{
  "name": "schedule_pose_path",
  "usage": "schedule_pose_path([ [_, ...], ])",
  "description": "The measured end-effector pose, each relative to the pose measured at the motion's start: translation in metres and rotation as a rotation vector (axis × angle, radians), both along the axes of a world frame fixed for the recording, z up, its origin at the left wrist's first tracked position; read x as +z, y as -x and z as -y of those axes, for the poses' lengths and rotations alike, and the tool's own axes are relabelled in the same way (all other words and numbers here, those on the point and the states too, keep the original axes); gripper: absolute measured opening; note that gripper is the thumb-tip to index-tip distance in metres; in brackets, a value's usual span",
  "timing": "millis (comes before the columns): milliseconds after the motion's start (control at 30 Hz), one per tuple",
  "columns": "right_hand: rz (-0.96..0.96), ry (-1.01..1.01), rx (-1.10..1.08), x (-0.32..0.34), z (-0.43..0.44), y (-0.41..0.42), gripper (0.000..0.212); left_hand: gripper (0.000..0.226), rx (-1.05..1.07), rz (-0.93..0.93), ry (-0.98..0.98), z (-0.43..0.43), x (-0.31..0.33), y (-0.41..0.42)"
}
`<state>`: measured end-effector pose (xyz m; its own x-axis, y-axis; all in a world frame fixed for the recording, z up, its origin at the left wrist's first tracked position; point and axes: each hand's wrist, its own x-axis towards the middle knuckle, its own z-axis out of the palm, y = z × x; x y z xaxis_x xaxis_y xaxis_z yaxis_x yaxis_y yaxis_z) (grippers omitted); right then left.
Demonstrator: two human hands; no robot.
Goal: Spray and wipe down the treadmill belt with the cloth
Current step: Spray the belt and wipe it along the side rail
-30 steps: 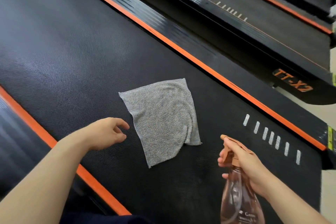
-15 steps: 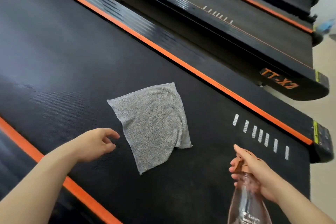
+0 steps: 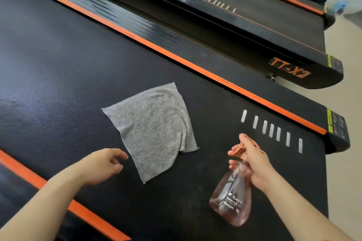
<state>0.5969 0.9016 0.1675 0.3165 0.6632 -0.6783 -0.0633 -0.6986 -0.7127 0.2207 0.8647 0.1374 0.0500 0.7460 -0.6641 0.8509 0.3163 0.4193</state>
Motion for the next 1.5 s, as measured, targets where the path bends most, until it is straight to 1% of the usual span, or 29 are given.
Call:
schedule_pose_path([
  [100, -0.004, -0.019, -0.060, -0.002, -0.004, -0.004, 0.038, 0.030, -0.038, -0.018, 0.010, 0.001, -0.005, -0.005],
  [234, -0.004, -0.048, -0.128, -0.002, -0.005, -0.017, 0.028, 0.030, -0.044, -0.031, -0.017, 0.004, -0.012, -0.013],
  [334, 0.012, 0.006, -0.182, -0.005, -0.003, -0.030, 0.034, 0.029, -0.041, -0.036, -0.054, 0.003, -0.013, -0.022],
  [400, -0.002, 0.013, -0.217, -0.008, -0.002, -0.036, 0.035, 0.030, -0.048, -0.065, -0.066, 0.004, -0.013, -0.027],
  [467, -0.026, -0.018, -0.243, -0.008, -0.001, -0.036, 0.032, 0.031, -0.038, -0.093, -0.077, 0.007, -0.014, -0.028],
  [534, -0.035, -0.081, -0.280, -0.008, -0.002, -0.036, 0.022, 0.030, -0.028, -0.085, -0.088, 0.008, -0.012, -0.032],
  [567, -0.031, -0.124, -0.278, -0.004, -0.003, -0.034, 0.023, 0.030, -0.020, -0.069, -0.099, 0.009, -0.011, -0.036],
  [601, -0.016, -0.175, -0.230, 0.000, -0.010, -0.026, 0.029, 0.031, -0.017, -0.056, -0.117, 0.007, -0.007, -0.037],
  [667, 0.074, -0.268, -0.047, 0.014, -0.018, -0.006, 0.037, 0.035, -0.022, 0.014, -0.150, 0.005, 0.001, -0.045],
  [734, 0.122, -0.415, 0.149, 0.032, -0.025, 0.021, 0.032, 0.037, -0.026, 0.091, -0.186, 0.003, 0.009, -0.059],
  [767, 0.120, -0.494, 0.242, 0.039, -0.029, 0.040, 0.025, 0.047, -0.011, 0.134, -0.210, 0.003, 0.015, -0.063],
  [834, 0.143, -0.619, 0.417, 0.050, -0.033, 0.080, 0.018, 0.081, -0.010, 0.221, -0.256, 0.003, 0.026, -0.076],
  [868, 0.140, -0.667, 0.493, 0.052, -0.035, 0.100, 0.018, 0.092, -0.006, 0.264, -0.286, 0.002, 0.034, -0.085],
  [901, 0.112, -0.707, 0.547, 0.051, -0.035, 0.121, 0.019, 0.096, 0.020, 0.341, -0.334, 0.002, 0.042, -0.092],
  [968, 0.022, -0.736, 0.585, 0.048, -0.033, 0.157, 0.013, 0.085, 0.155, 0.501, -0.432, 0.001, 0.051, -0.101],
  [1001, -0.053, -0.730, 0.579, 0.047, -0.032, 0.177, 0.012, 0.078, 0.259, 0.517, -0.486, -0.001, 0.051, -0.096],
  [1034, -0.107, -0.727, 0.557, 0.045, -0.030, 0.193, 0.016, 0.074, 0.357, 0.515, -0.561, -0.003, 0.055, -0.092],
  [1068, -0.148, -0.736, 0.551, 0.042, -0.030, 0.206, 0.023, 0.072, 0.412, 0.478, -0.615, -0.007, 0.055, -0.084],
  [1101, -0.187, -0.747, 0.586, 0.041, -0.030, 0.223, 0.031, 0.070, 0.466, 0.453, -0.652, -0.009, 0.054, -0.070],
  [1134, -0.179, -0.763, 0.649, 0.038, -0.033, 0.232, 0.043, 0.067, 0.517, 0.431, -0.667, -0.012, 0.050, -0.056],
  [1168, -0.118, -0.776, 0.753, 0.032, -0.038, 0.237, 0.059, 0.063, 0.586, 0.427, -0.684, -0.017, 0.045, -0.044],
  [1201, -0.006, -0.766, 0.883, 0.021, -0.044, 0.242, 0.073, 0.056, 0.680, 0.394, -0.696, -0.019, 0.040, -0.029],
  [1235, 0.173, -0.758, 1.015, 0.005, -0.053, 0.240, 0.079, 0.050, 0.773, 0.340, -0.700, -0.021, 0.034, -0.017],
  [1268, 0.390, -0.754, 1.129, -0.015, -0.062, 0.235, 0.076, 0.046, 0.834, 0.280, -0.697, -0.021, 0.030, -0.005],
  [1301, 0.594, -0.731, 1.216, -0.038, -0.068, 0.226, 0.070, 0.044, 0.850, 0.223, -0.693, -0.020, 0.023, 0.005],
  [1335, 0.763, -0.680, 1.284, -0.059, -0.071, 0.217, 0.065, 0.042, 0.852, 0.179, -0.682, -0.018, 0.017, 0.013],
  [1368, 0.879, -0.621, 1.334, -0.079, -0.070, 0.208, 0.061, 0.040, 0.858, 0.147, -0.672, -0.017, 0.013, 0.018],
  [1401, 0.952, -0.585, 1.372, -0.095, -0.066, 0.198, 0.059, 0.037, 0.880, 0.151, -0.658, -0.018, 0.011, 0.022],
  [1502, 1.034, -0.560, 1.404, -0.111, -0.057, 0.144, 0.059, 0.033, 0.904, 0.201, -0.669, -0.021, 0.006, 0.025],
])
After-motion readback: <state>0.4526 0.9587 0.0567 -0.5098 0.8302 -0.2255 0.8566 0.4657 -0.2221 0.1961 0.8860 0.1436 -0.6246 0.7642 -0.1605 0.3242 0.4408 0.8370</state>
